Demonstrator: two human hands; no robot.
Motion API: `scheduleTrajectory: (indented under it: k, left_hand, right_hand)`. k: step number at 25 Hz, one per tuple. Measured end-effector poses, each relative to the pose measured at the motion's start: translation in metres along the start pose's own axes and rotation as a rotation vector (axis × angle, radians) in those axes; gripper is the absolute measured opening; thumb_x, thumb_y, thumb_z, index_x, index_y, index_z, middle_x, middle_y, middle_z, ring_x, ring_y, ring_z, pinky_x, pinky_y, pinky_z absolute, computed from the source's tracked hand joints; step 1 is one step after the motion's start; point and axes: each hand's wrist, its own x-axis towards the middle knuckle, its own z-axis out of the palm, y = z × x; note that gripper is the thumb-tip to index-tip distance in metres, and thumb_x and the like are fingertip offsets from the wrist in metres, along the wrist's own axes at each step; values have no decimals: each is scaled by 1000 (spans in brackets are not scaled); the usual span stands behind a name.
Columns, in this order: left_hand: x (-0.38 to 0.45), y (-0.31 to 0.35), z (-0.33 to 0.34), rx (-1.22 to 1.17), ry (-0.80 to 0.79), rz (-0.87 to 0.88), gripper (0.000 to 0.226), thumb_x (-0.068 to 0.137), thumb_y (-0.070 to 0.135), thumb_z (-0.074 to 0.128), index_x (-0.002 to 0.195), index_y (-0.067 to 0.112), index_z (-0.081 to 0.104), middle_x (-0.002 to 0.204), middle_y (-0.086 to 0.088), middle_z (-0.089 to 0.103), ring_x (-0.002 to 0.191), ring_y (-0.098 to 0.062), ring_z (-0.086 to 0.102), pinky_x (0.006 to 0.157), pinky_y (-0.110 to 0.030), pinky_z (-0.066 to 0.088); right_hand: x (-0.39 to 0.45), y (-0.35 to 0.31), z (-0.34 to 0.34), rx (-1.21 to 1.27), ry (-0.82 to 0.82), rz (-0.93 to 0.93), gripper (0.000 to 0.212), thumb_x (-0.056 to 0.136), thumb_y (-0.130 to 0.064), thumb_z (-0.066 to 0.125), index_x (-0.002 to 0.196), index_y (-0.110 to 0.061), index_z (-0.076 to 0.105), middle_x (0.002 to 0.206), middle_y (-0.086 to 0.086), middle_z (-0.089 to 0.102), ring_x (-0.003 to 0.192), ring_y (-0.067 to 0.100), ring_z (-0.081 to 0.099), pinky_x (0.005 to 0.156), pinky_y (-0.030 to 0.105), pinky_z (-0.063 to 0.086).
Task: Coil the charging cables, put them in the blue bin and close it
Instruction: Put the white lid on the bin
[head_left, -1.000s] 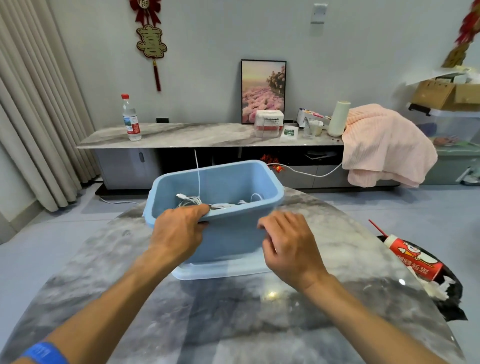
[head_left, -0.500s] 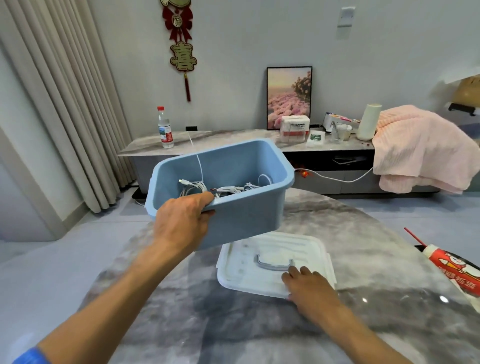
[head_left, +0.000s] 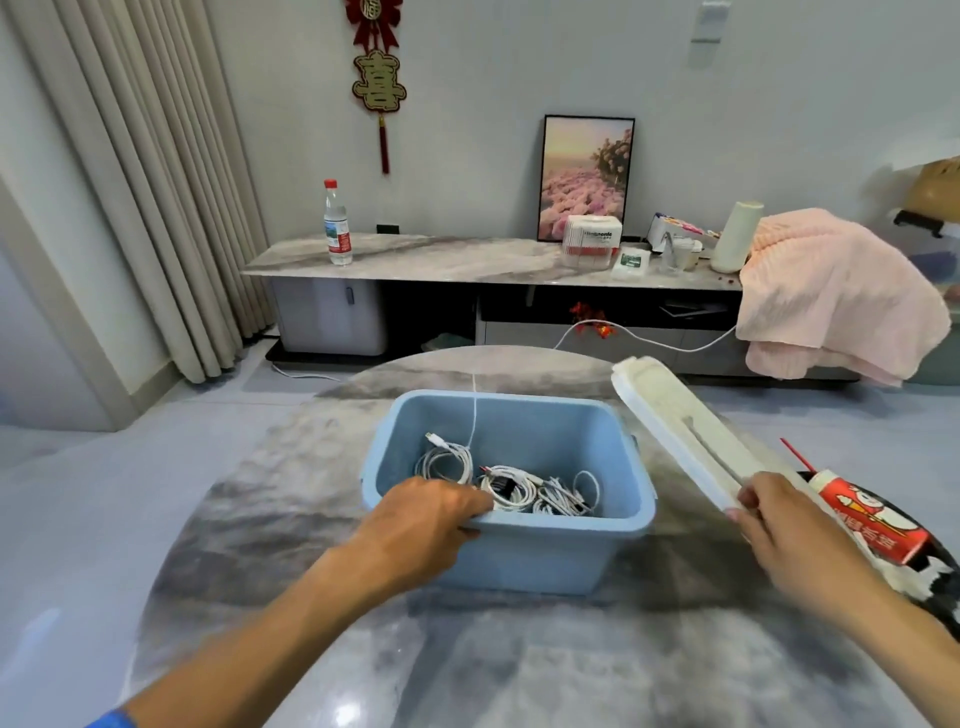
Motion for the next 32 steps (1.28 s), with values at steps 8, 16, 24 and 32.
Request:
scheduleTrajectory:
  k: [8, 16, 24, 32]
  left_hand:
    - [75, -18, -13, -177, 30, -527, 28, 85, 38, 62, 81, 10, 62, 82, -3, 65, 78, -24, 59, 65, -32, 44]
    - [104, -6, 22, 561, -282, -165, 35, 88, 31, 68, 117, 11, 60, 115, -9, 60, 110, -29, 53, 86, -37, 43]
    - [101, 11, -3, 615, -38, -232, 29, 89, 8, 57, 117, 12, 51, 111, -9, 64, 102, -30, 63, 71, -35, 42]
    - [43, -16, -34, -530, 209, -551, 20, 83, 13, 58, 91, 25, 72, 87, 4, 75, 79, -16, 68, 81, -33, 56]
  right_hand:
    - [10, -102, -15, 266, 118, -95, 18, 96, -29, 55, 90, -20, 42, 90, -1, 51, 80, 26, 49, 66, 40, 42]
    - [8, -86, -2, 240, 66, -81, 18, 96, -30, 56, 89, -23, 41, 93, -3, 50, 86, 24, 49, 71, 40, 42]
    - [5, -85, -11, 245, 93, -93, 17, 95, -29, 56, 91, -21, 42, 94, -1, 50, 87, 24, 48, 73, 41, 43]
    - [-4, -73, -37, 84, 19, -426, 16, 90, -46, 50, 91, -32, 42, 91, -17, 47, 85, 14, 45, 71, 33, 36]
